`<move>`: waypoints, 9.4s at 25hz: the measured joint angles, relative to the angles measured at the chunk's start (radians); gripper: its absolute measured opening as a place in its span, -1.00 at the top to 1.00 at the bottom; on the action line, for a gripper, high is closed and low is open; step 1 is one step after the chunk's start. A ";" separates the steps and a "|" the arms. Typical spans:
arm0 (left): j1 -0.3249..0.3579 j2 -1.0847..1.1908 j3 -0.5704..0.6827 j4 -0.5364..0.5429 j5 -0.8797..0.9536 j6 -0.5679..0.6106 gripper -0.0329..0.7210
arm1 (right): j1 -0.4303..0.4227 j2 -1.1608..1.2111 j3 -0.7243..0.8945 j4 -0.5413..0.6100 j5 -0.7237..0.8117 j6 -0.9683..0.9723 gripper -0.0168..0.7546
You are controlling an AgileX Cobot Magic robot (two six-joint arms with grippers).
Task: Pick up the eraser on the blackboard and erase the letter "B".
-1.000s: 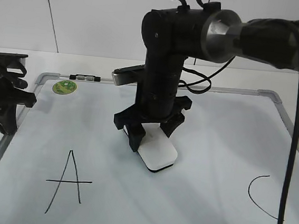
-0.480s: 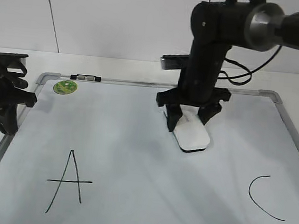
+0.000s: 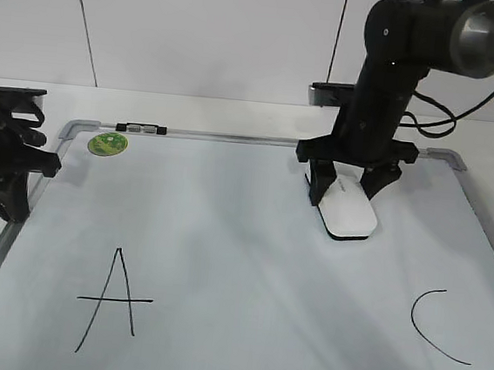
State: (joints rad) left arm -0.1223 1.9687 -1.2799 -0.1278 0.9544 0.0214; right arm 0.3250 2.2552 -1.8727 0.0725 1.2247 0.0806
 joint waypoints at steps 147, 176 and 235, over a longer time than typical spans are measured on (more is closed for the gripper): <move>0.000 -0.332 -0.144 0.045 0.259 0.032 0.19 | -0.322 -1.080 0.552 0.078 0.026 -0.118 -0.57; 0.000 -1.676 0.481 0.073 0.311 0.032 0.29 | -0.322 -1.813 1.107 0.035 0.036 -0.136 -0.57; 0.072 -1.958 0.758 0.098 0.162 0.032 0.28 | -0.322 -2.272 1.369 -0.037 -0.082 -0.151 -0.57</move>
State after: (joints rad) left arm -0.0498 0.0105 -0.5219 -0.0301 1.1165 0.0537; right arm 0.0026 -0.0166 -0.5033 0.0358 1.1425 -0.0705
